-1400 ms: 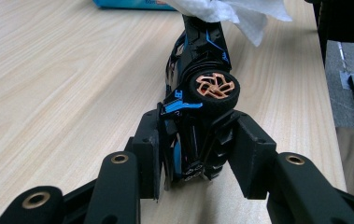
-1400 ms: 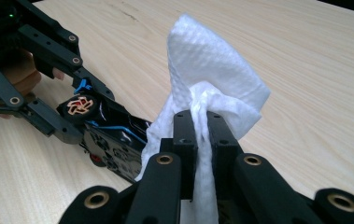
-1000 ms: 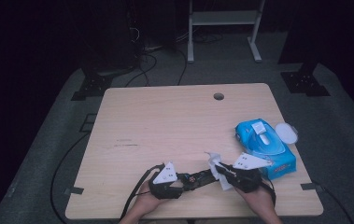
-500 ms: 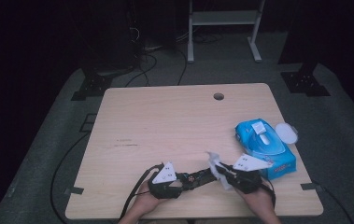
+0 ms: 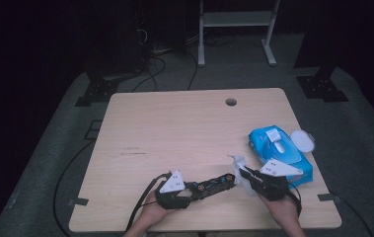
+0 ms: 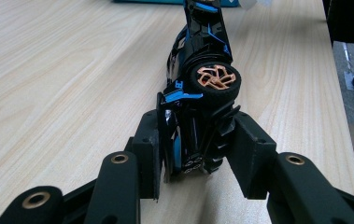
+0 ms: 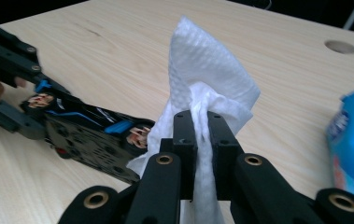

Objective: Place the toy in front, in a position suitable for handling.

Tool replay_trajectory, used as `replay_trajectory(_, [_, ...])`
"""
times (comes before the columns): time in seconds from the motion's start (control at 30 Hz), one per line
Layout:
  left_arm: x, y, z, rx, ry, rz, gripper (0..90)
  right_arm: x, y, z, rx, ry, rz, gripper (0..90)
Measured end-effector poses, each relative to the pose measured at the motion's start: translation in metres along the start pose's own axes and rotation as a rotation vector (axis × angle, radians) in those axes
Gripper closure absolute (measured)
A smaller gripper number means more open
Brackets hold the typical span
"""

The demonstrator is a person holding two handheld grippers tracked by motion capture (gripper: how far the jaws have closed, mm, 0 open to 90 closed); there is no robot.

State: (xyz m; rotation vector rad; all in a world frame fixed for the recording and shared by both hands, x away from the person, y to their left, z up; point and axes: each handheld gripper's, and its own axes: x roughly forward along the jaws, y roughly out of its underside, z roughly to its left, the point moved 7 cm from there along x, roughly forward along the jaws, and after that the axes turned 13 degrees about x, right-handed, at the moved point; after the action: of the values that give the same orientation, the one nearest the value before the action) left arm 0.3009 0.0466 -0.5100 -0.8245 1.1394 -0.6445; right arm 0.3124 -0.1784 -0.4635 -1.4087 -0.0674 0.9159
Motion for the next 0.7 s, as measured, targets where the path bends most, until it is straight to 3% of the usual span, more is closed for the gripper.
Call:
replay_trajectory(0.13, [0.0, 0.0, 0.0, 0.004, -0.002, 0.007, 58.3, 0.007, 0.009, 0.004, 0.001, -0.023, 0.041, 83.7])
replay_trajectory(0.17, [0.001, 0.001, 0.0, 0.005, -0.006, 0.01, 58.3, 0.01, 0.01, 0.01, -0.028, -0.018, 0.026, 83.7])
replay_trajectory(0.27, [0.001, 0.001, 0.001, -0.004, -0.006, 0.002, 58.4, 0.012, 0.006, 0.023, -0.047, -0.085, 0.013, 83.5])
replay_trajectory(0.37, [0.0, 0.001, 0.001, -0.003, -0.006, 0.004, 58.4, 0.015, 0.008, 0.022, -0.068, -0.065, 0.026, 83.6])
replay_trajectory(0.53, [0.0, 0.001, 0.001, -0.004, -0.006, 0.006, 58.4, 0.012, 0.008, 0.008, -0.022, -0.038, 0.038, 83.5])
replay_trajectory(0.7, [0.001, 0.001, 0.001, -0.006, -0.007, 0.004, 58.4, 0.018, 0.003, 0.026, -0.067, -0.091, 0.024, 83.5])
